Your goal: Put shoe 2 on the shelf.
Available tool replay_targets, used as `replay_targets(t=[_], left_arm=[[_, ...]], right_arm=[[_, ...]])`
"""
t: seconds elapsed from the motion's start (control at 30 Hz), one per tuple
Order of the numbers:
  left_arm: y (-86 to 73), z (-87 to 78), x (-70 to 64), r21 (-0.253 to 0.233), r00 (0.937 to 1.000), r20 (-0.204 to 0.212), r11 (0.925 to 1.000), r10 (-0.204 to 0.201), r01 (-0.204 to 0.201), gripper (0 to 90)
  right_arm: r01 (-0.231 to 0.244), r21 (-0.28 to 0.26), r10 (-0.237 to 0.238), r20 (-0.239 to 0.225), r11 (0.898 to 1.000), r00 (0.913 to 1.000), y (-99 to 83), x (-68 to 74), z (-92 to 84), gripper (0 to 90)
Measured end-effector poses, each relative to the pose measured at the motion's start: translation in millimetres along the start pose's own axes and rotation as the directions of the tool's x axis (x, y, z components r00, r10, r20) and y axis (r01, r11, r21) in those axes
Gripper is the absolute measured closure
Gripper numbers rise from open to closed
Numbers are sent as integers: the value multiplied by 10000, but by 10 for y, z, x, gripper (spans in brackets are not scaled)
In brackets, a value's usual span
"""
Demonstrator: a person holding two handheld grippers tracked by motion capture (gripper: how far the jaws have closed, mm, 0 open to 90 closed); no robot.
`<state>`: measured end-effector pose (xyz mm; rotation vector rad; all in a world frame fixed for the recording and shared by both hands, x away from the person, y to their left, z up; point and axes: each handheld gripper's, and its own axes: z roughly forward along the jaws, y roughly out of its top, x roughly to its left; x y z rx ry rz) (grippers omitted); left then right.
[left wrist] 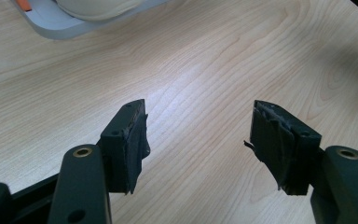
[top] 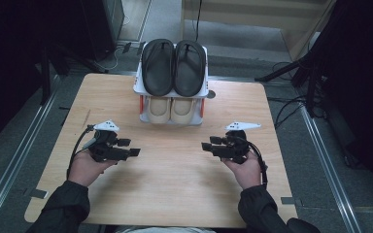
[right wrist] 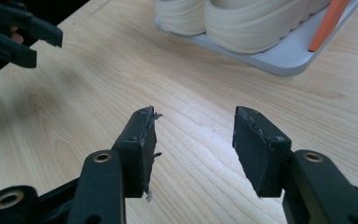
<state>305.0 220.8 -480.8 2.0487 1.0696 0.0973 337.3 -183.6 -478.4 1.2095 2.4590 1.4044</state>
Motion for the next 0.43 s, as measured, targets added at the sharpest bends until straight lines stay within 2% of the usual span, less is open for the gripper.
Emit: replay_targets(t=[0.17,0.3,0.43], left_arm=[[1,10,-8,58,10000,11,10000,9,-9,370],[1,25,-9,149,10000,54,9999,8,-8,366],[8,34,-10,96,9998,-37,9998,-185,185,338]], right_arm=[[250,318,-251,22,9992,9997,-11,41,55,495],[333,290,-334,35,9990,9994,-7,75,51,485],[406,291,-408,74,9988,9991,-4,81,46,477]])
